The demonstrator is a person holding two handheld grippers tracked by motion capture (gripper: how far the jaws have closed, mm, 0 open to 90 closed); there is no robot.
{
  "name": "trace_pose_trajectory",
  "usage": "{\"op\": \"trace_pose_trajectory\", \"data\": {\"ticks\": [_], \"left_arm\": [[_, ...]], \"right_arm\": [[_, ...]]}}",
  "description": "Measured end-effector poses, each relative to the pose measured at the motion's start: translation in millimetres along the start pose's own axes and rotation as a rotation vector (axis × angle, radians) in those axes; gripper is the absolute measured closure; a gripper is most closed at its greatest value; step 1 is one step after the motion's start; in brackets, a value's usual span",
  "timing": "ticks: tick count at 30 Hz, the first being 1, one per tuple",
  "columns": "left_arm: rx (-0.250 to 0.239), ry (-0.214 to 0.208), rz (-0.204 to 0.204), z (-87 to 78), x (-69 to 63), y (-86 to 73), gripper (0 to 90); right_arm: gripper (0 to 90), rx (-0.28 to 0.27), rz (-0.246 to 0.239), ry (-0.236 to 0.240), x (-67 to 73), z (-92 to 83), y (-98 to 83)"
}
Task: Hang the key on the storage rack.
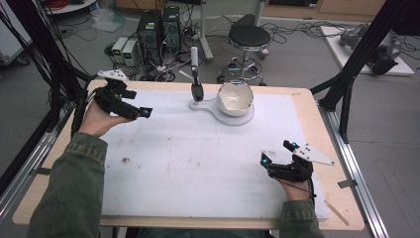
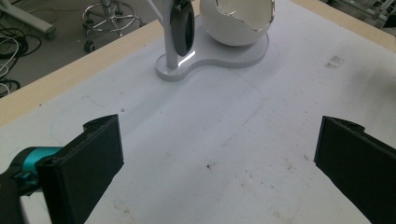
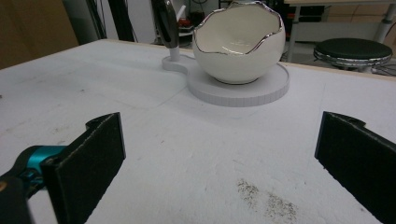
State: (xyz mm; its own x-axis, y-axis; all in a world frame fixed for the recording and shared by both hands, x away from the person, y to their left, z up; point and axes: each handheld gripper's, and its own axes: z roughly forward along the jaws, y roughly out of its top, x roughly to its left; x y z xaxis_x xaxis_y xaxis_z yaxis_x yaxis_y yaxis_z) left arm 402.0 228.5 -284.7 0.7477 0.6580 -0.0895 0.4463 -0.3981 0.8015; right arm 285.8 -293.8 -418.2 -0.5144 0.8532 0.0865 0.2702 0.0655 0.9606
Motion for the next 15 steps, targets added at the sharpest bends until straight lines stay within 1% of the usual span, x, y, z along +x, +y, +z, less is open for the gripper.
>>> {"op": "trace_pose_trajectory", "data": {"ticks": [4, 6, 7, 10, 15], "left_arm": [[-0.013, 0.001, -0.019, -3.9, 1.1, -16.3, 1.7], [-0.019, -0.002, -0.026, -6.1, 1.7, -23.9, 1.7], [-0.023, -0.008, -0.033, -6.9, 1.8, -27.8, 1.7], [-0.034, -0.017, -0.055, -8.8, 2.6, -39.4, 1.7], [-0.052, 0.007, -0.075, -12.2, 4.6, -57.0, 1.7]], "right_arm": [[0.7, -0.001, -0.006, -0.004, -0.2, -0.5, 0.0], [0.6, 0.002, 0.001, -0.003, 0.2, -1.0, -0.1], [0.7, -0.002, -0.005, -0.006, -0.5, -0.9, -0.1], [0.7, -0.002, -0.004, -0.007, -0.8, -0.9, -0.2], [0.7, 0.002, -0.010, -0.007, 0.1, -0.2, -0.6]]}}
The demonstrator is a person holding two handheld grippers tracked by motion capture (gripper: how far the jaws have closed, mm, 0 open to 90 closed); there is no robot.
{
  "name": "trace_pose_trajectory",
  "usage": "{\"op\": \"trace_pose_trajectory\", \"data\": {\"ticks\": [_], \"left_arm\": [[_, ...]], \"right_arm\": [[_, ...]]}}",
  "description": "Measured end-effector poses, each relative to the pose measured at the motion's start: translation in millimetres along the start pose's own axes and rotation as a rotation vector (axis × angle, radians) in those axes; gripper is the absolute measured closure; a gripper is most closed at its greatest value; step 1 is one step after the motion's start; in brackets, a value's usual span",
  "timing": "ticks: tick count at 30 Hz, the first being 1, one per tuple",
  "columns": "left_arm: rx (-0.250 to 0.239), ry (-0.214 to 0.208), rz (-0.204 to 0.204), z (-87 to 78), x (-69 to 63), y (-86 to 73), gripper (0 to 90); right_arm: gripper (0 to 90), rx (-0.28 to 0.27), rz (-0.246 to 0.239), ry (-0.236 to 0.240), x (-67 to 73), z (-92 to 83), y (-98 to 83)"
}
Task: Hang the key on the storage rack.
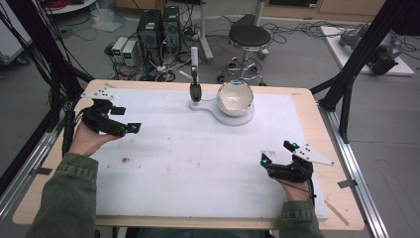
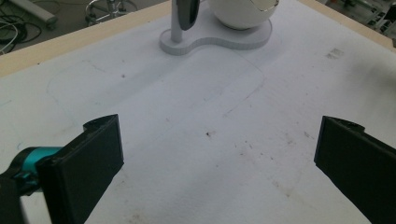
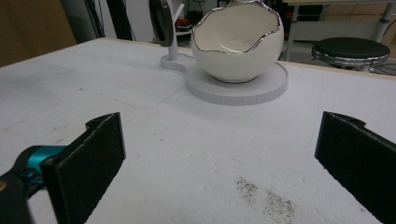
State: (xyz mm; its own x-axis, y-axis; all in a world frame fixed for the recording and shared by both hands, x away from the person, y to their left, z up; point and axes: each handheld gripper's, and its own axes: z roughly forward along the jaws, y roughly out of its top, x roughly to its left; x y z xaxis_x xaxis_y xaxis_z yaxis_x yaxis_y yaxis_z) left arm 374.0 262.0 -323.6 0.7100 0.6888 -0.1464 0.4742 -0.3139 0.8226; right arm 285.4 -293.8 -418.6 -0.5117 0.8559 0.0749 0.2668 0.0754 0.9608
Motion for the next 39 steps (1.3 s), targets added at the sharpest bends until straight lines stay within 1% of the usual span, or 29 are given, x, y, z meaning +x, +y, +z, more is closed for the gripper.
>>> {"op": "trace_pose_trajectory", "data": {"ticks": [1, 3, 4, 7, 8, 11, 12, 14, 16, 18, 20, 22, 24, 26, 28, 30, 32, 34, 35, 37, 38, 39], "left_arm": [[-0.003, 0.010, -0.001, -0.9, 0.6, -3.2, 1.7], [-0.012, 0.022, -0.006, -3.1, 1.9, -9.3, 1.7], [-0.023, 0.031, -0.010, -4.3, 2.4, -12.5, 1.7], [-0.047, 0.062, -0.002, -8.3, 3.8, -21.1, 1.7], [-0.066, 0.073, -0.008, -10.0, 4.4, -25.4, 1.7], [-0.095, 0.084, -0.013, -14.2, 6.8, -35.8, 1.7], [-0.112, 0.088, -0.023, -15.3, 7.3, -39.4, 1.7], [-0.128, 0.100, -0.033, -17.6, 9.4, -46.0, 1.7], [-0.137, 0.102, -0.031, -18.4, 11.7, -52.8, 1.7], [-0.143, 0.113, -0.014, -18.0, 12.5, -59.5, 1.7], [-0.156, 0.130, 0.017, -17.9, 11.2, -65.5, 1.7], [-0.170, 0.130, 0.032, -18.4, 9.8, -70.2, 1.7], [-0.194, 0.130, 0.044, -19.4, 8.4, -75.4, 1.7], [-0.219, 0.119, 0.042, -20.8, 8.0, -81.5, 1.7], [-0.247, 0.129, 0.039, -22.4, 8.3, -88.7, 1.7], [-0.271, 0.158, 0.030, -25.2, 9.3, -96.3, 1.7], [-0.306, 0.186, 0.017, -28.8, 10.1, -104.2, 1.7], [-0.362, 0.214, -0.004, -32.6, 10.5, -112.9, 1.7], [-0.377, 0.225, -0.015, -34.6, 10.8, -116.4, 1.7], [-0.429, 0.242, -0.035, -38.4, 10.2, -124.5, 1.7], [-0.450, 0.255, -0.041, -40.4, 8.6, -129.1, 1.7], [-0.460, 0.268, -0.040, -42.5, 6.9, -133.3, 1.7]], "right_arm": [[0.7, 0.004, 0.006, 0.000, 0.6, -0.1, 0.0], [0.7, 0.003, 0.002, -0.002, 0.4, 0.2, -0.1], [0.7, 0.003, 0.002, -0.002, 0.4, 0.2, -0.2], [0.7, 0.003, 0.001, -0.004, 0.2, 0.4, -0.3], [0.7, 0.002, 0.003, -0.004, 0.3, 0.5, -0.3], [0.7, 0.002, 0.002, -0.004, 0.2, 0.7, -0.4], [0.7, 0.002, 0.000, -0.004, 0.1, 0.6, -0.4], [0.7, 0.004, 0.003, -0.004, 0.3, 0.6, -0.4], [0.7, 0.004, -0.001, -0.005, 0.0, 0.9, -0.5], [0.6, 0.005, 0.002, -0.007, -0.3, 0.9, -0.5], [0.7, 0.005, 0.005, -0.008, -0.4, 1.0, -0.7], [0.6, 0.006, 0.003, -0.010, -0.9, 1.0, -1.0], [0.6, 0.007, 0.008, -0.010, -0.7, 0.7, -1.1], [0.6, 0.007, 0.008, -0.011, -0.7, 0.5, -1.1], [0.7, 0.005, 0.008, -0.011, -1.0, 0.3, -1.3], [0.6, 0.005, 0.007, -0.012, -1.7, 0.0, -1.7], [0.7, 0.005, 0.009, -0.015, -2.3, -0.2, -2.2], [0.6, 0.003, 0.013, -0.014, -2.7, -0.1, -2.5], [0.6, 0.001, 0.009, -0.015, -3.1, 0.1, -2.7], [0.6, 0.006, 0.012, -0.018, -2.9, 0.0, -3.0], [0.6, 0.006, 0.009, -0.017, -3.0, 0.1, -3.1], [0.6, 0.007, 0.011, -0.017, -3.0, -0.1, -3.1]]}}
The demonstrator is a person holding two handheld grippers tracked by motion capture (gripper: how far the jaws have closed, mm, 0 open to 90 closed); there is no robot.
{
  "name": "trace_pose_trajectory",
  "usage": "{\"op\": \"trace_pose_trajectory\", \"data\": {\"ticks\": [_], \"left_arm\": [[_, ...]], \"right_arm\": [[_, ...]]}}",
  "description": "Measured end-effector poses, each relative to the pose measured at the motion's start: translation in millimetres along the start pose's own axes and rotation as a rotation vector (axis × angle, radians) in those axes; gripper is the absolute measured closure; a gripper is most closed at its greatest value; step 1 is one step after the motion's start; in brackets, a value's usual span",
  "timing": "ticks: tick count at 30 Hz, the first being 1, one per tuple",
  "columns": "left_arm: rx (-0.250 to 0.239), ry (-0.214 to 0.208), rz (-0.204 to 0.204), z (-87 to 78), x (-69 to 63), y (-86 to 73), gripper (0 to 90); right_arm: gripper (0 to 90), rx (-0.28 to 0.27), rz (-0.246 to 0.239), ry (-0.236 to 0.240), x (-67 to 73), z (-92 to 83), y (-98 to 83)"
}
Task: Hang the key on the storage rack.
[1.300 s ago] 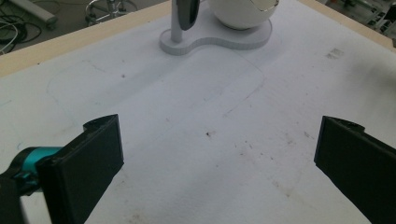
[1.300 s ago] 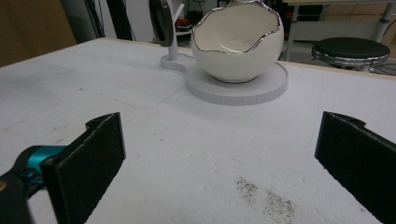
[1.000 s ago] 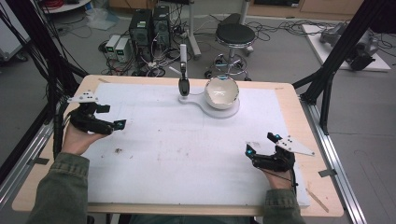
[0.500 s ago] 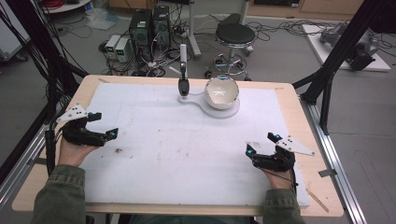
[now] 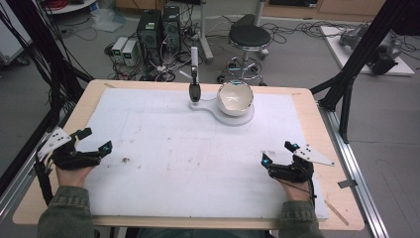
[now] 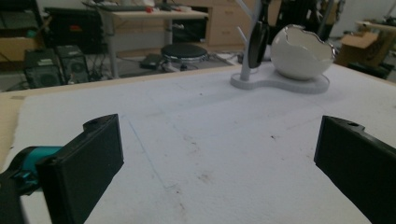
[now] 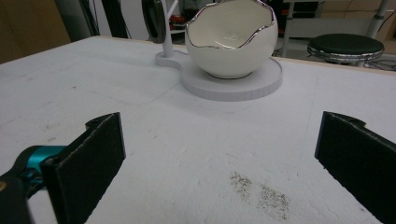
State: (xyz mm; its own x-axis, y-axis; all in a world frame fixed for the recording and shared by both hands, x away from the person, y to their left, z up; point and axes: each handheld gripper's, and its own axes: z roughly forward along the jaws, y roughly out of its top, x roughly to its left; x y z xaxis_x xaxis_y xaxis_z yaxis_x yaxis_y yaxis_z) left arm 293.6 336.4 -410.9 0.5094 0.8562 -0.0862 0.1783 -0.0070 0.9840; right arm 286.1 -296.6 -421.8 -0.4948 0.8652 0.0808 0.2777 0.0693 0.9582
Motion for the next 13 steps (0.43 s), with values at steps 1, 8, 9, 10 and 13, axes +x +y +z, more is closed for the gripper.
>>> {"op": "trace_pose_trajectory", "data": {"ticks": [1, 8, 9, 10, 13], "left_arm": [[-0.002, 0.018, 0.005, -3.7, -0.6, -1.9, 1.7], [-0.044, 0.028, -0.030, -10.9, -0.9, -6.4, 1.7], [-0.036, 0.024, -0.027, -10.3, -1.0, -6.7, 1.7], [-0.034, 0.017, -0.028, -9.5, -1.3, -7.1, 1.7], [-0.028, 0.014, -0.026, -8.4, -1.9, -7.6, 1.7]], "right_arm": [[0.6, -0.001, 0.003, 0.000, 0.0, -0.2, 0.0], [0.6, 0.002, 0.006, 0.000, -2.7, 0.7, -1.6], [0.6, 0.002, 0.003, -0.003, -2.9, 0.7, -1.9], [0.7, 0.002, 0.005, -0.005, -2.9, 0.5, -2.1], [0.6, 0.004, 0.008, -0.007, -3.3, 0.2, -2.4]]}}
